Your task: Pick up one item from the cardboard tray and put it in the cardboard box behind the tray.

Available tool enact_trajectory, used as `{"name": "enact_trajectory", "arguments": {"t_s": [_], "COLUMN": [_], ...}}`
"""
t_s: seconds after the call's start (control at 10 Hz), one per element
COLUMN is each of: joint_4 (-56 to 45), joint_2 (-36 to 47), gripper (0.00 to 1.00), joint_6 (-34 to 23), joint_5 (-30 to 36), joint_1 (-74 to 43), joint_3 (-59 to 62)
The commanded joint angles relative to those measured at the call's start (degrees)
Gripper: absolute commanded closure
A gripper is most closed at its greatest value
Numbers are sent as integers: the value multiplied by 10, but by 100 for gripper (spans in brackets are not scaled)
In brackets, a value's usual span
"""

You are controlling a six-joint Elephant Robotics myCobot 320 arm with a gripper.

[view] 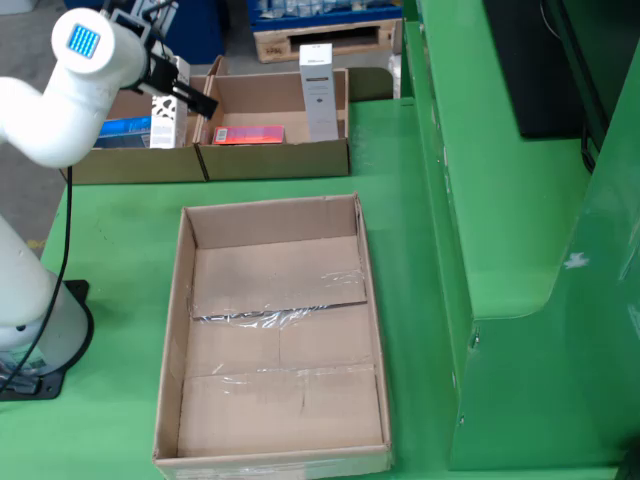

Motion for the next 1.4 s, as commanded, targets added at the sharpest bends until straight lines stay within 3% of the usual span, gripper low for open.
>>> {"name": "enact_trajectory", "arguments": {"t_s": [0.0,0.2,0.3,0.4,0.5,0.7,0.8,1.3], "joint_4": [-85,-85,-209,-239,-243,-160,-154,-154], "joint_2": [329,329,368,367,349,312,277,277], "gripper": [0,0,0,0,0,0,0,0], "joint_6": [-65,-65,-170,-198,-214,-183,-186,-186], "joint_5": [91,91,179,206,227,249,257,257], "joint_1": [-350,-350,-590,-683,-791,-916,-953,-953], "joint_3": [-213,-213,-203,-199,-198,-234,-216,-216]}}
